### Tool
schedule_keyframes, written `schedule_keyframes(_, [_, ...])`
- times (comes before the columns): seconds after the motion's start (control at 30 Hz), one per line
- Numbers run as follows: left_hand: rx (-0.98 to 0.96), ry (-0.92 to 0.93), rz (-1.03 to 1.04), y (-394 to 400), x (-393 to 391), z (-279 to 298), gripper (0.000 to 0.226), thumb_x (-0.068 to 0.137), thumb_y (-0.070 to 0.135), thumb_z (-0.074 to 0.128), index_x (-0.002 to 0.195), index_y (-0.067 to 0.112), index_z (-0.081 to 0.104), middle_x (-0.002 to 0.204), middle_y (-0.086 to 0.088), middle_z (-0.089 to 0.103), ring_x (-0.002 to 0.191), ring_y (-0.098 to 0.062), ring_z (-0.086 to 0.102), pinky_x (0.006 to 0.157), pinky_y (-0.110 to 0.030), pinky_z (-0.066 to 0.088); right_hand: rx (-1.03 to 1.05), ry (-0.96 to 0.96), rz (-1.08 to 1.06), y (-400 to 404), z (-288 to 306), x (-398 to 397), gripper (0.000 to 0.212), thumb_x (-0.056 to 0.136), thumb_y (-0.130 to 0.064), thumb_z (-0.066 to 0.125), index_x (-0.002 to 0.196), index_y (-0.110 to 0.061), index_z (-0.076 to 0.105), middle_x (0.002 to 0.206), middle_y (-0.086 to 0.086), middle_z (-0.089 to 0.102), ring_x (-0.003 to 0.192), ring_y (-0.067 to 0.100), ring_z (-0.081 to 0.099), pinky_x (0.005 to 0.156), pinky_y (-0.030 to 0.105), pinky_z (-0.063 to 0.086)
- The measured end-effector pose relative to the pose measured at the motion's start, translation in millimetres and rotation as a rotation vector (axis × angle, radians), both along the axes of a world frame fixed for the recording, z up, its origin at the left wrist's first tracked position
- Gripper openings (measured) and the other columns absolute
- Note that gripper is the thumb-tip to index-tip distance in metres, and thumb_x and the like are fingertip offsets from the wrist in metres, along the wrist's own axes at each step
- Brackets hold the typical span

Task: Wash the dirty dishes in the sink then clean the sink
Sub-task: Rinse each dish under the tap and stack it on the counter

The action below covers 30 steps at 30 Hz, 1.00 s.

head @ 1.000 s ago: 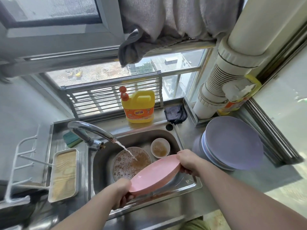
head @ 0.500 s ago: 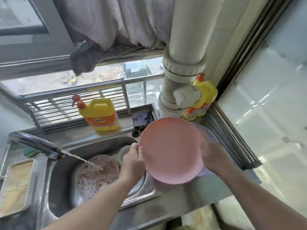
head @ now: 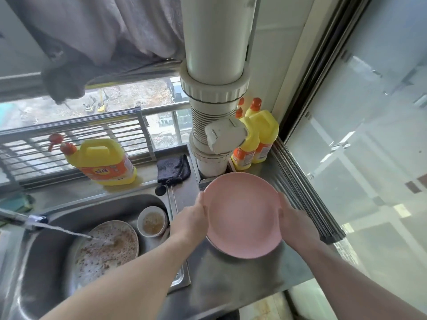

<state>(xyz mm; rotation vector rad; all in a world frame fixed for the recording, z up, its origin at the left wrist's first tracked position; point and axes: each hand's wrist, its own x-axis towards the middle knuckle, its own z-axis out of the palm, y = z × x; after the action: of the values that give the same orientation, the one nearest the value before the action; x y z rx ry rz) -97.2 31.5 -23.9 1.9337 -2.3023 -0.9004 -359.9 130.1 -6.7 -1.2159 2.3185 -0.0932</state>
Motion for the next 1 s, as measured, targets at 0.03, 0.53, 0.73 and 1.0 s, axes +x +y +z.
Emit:
schedule_keyframes(0.03, [-0.008, -0.021, -0.016, -2, -1, -5, 0.058, 0.105, 0.032, 0.023, 0.160, 0.043, 0.007, 0.104, -0.009, 0.069, 0.092, -0.034, 0.064, 0.073, -0.041, 0.047, -0.007, -0.006, -0.002, 0, -3, -1, 0.053, 0.108, -0.027, 0.031, 0.157, -0.040, 0.015, 0.078, 0.004, 0.065, 0.069, 0.027, 0.064, 0.064, 0.040, 0.053])
schedule_keyframes(0.53, [0.170, 0.096, 0.406, 39, 210, -79, 0.026, 0.101, 0.026, 0.058, 0.093, 0.048, 0.068, 0.102, 0.021, 0.074, 0.099, -0.012, 0.068, 0.079, -0.029, 0.051, -0.637, -0.296, 0.321, -71, 34, 194, 0.024, 0.098, -0.017, 0.060, 0.114, -0.025, 0.074, 0.073, -0.013, 0.065, 0.068, 0.009, 0.057, 0.065, 0.023, 0.045])
schedule_keyframes(0.73, [0.527, -0.213, 0.451, 21, 332, -129, 0.044, 0.101, 0.027, 0.055, 0.145, 0.019, 0.057, 0.145, -0.009, 0.063, 0.132, -0.029, 0.059, 0.105, -0.031, 0.047, -0.065, -0.405, 0.480, -110, -62, 338, 0.029, 0.103, -0.029, 0.048, 0.121, -0.023, 0.069, 0.114, 0.005, 0.075, 0.104, 0.029, 0.067, 0.087, 0.042, 0.057])
schedule_keyframes(1.0, [0.604, -0.030, 0.829, -5, 387, -176, 0.032, 0.095, 0.005, 0.054, 0.122, -0.009, 0.064, 0.118, -0.037, 0.067, 0.110, -0.050, 0.069, 0.071, -0.044, 0.056, 0.319, -0.027, 0.751, -135, -195, 411, 0.032, 0.097, -0.002, 0.048, 0.125, -0.006, 0.064, 0.124, 0.014, 0.070, 0.110, 0.035, 0.070, 0.082, 0.040, 0.056])
